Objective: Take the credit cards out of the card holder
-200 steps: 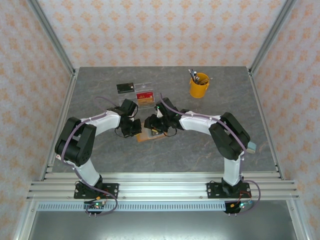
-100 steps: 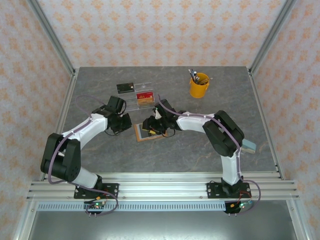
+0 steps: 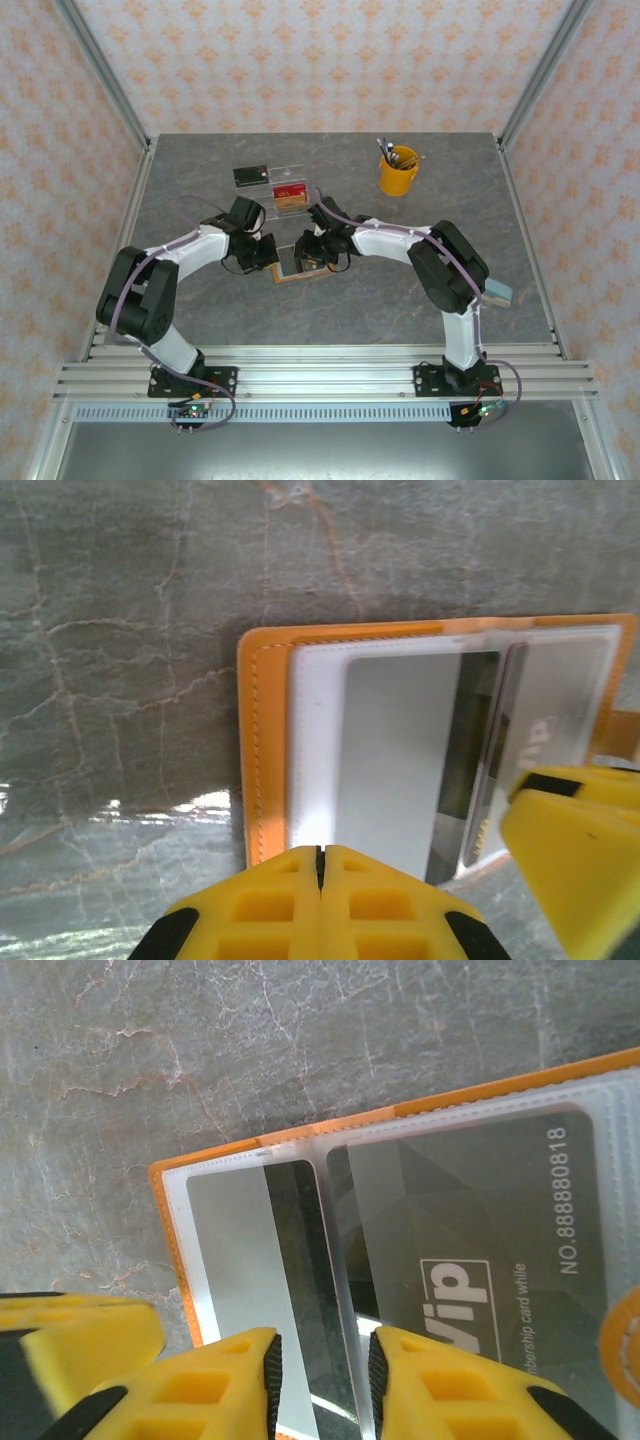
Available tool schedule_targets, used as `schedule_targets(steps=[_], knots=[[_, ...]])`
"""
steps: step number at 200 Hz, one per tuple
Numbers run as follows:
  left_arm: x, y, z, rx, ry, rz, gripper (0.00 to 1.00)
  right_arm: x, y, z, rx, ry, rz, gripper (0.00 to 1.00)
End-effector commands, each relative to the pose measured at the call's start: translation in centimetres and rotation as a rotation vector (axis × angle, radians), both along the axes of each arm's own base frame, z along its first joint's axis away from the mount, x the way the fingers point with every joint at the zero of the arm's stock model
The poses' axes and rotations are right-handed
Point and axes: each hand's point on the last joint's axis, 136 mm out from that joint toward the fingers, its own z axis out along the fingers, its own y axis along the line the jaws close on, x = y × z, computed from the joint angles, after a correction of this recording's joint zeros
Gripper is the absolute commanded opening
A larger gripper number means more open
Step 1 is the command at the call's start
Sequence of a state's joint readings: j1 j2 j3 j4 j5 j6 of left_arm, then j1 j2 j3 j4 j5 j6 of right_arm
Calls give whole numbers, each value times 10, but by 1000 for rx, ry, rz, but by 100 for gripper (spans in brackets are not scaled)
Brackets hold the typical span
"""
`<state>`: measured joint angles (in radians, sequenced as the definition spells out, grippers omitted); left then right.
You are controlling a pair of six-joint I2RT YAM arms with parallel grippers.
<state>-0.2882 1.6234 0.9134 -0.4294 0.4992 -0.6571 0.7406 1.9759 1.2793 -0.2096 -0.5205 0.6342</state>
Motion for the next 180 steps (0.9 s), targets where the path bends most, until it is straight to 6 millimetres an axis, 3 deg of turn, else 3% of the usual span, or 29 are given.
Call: schedule_targets(steps=[1, 50, 118, 180], knots=[[5, -2, -2, -1, 0, 4, 0, 1, 7, -1, -5, 4, 36, 30], [-4, 7, -30, 63, 74, 8, 0, -3, 12, -11, 2, 40, 66, 29], [-7, 11, -38, 91, 99, -5, 0, -8, 28, -5, 105, 60, 100, 26], [-5, 16, -36, 129, 92, -18, 0, -2, 7, -4, 33, 15, 48, 10]])
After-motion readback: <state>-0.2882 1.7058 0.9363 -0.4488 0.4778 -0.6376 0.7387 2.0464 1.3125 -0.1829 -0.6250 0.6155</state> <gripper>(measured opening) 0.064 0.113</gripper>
